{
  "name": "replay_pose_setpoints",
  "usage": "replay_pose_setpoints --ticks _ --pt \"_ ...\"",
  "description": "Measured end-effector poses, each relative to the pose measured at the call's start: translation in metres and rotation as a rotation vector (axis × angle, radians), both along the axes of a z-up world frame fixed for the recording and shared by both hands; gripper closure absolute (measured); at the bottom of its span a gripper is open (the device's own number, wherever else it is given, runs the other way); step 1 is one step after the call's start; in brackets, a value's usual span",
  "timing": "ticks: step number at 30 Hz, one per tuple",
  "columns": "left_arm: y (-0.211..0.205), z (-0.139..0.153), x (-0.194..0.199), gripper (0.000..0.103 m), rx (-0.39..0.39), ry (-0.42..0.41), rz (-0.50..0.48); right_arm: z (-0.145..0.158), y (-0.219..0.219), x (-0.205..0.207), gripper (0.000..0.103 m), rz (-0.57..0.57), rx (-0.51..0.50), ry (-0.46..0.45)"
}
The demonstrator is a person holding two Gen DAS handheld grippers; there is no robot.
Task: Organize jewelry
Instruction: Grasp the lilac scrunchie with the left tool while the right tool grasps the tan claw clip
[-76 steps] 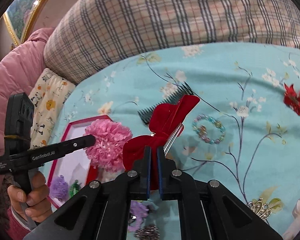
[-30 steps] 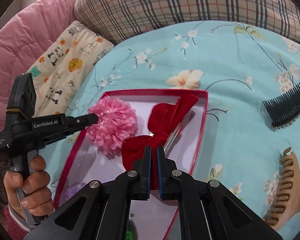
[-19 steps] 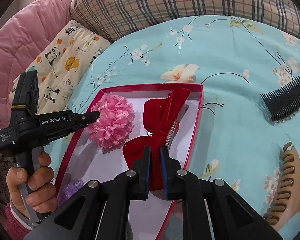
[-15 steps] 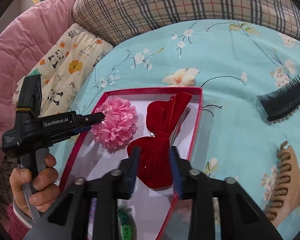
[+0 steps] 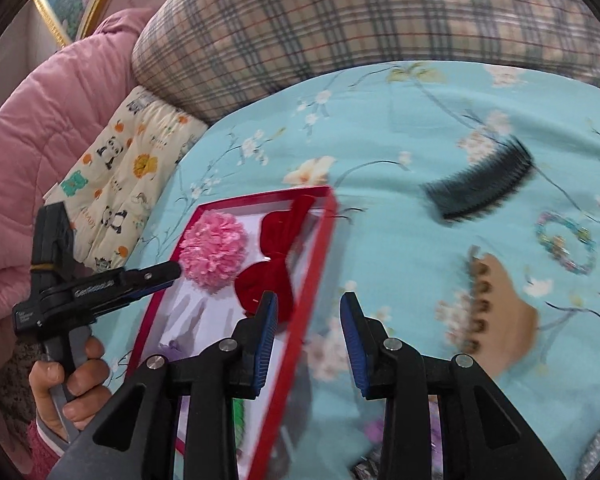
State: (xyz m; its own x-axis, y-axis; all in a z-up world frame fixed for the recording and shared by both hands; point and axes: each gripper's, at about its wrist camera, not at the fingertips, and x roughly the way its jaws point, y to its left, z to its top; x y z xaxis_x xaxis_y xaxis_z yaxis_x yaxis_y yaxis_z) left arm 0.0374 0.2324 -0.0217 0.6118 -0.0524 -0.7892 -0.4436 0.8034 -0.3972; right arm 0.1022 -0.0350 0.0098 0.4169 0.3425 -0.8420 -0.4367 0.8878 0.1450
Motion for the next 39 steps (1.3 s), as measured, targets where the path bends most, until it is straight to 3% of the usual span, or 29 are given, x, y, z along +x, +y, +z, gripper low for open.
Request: replay_pose_setpoints --ticks 11,20,30,39 --pt "-0.041 0.019 -0.03 0.067 0.01 -0.021 -0.081 0.015 -0.078 -0.013 0.068 -0.134 -0.024 -0.02" --pt "-0.074 0.025 -0.028 0.065 -0.002 -0.017 -0.156 0.02 -0.122 -0.023 0.068 -0.206 -0.027 -0.016" --pt "-0.127 0.02 -0.006 0.06 0.023 0.001 -0.322 0.02 -0.132 -0.02 0.068 -0.222 -0.008 -0.012" --pt "-0.18 -0.01 0.038 0.056 0.045 0.062 -0.509 0.011 -0.129 0.001 0.068 -0.226 0.029 0.01"
